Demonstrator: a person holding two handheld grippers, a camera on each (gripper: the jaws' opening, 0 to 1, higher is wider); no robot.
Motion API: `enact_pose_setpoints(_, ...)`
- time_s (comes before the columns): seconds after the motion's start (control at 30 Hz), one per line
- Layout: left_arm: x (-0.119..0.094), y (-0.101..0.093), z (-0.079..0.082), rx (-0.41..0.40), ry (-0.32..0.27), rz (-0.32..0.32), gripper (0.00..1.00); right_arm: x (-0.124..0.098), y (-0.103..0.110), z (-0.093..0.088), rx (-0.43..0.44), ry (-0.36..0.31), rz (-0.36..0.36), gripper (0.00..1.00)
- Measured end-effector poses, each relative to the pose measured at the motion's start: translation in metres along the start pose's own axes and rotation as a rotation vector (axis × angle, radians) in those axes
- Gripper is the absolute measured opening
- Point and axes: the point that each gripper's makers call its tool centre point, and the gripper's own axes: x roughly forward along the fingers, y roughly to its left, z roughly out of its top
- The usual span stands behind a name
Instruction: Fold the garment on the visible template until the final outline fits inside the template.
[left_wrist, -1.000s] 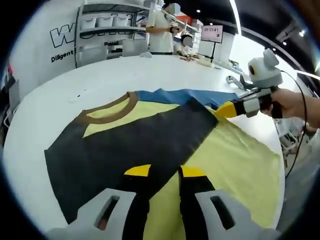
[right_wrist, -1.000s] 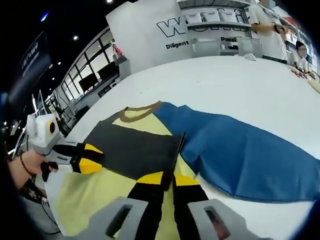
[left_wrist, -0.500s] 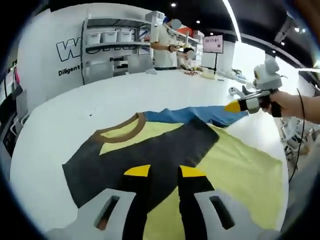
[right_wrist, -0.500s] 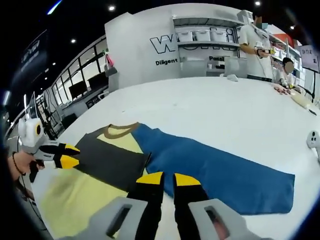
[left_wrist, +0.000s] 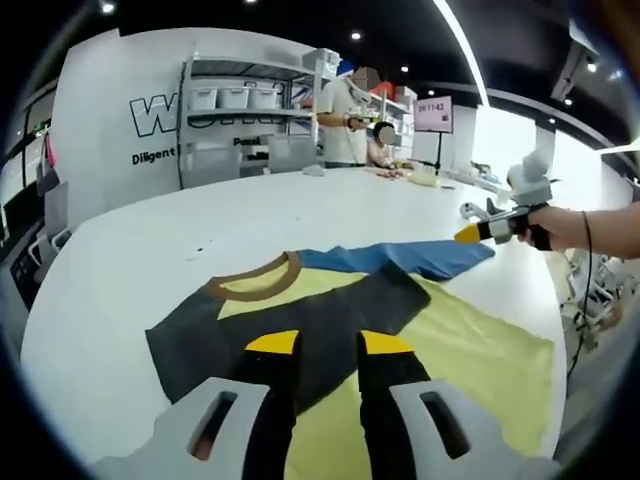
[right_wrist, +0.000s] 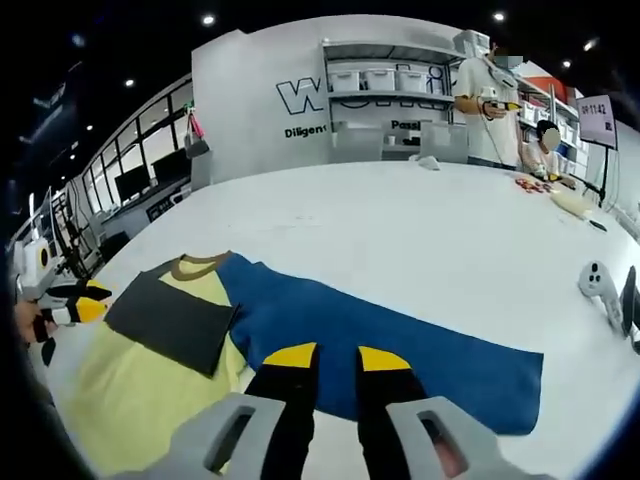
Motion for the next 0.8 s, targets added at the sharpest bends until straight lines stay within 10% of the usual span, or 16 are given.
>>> enact_pose_setpoints(0.8,-0.031,-0.017,-0.003,0.072,-0.019,0.007,0.21,-0.024,-0.098,-0.027,-0.041,0.054,-0.228,0.25)
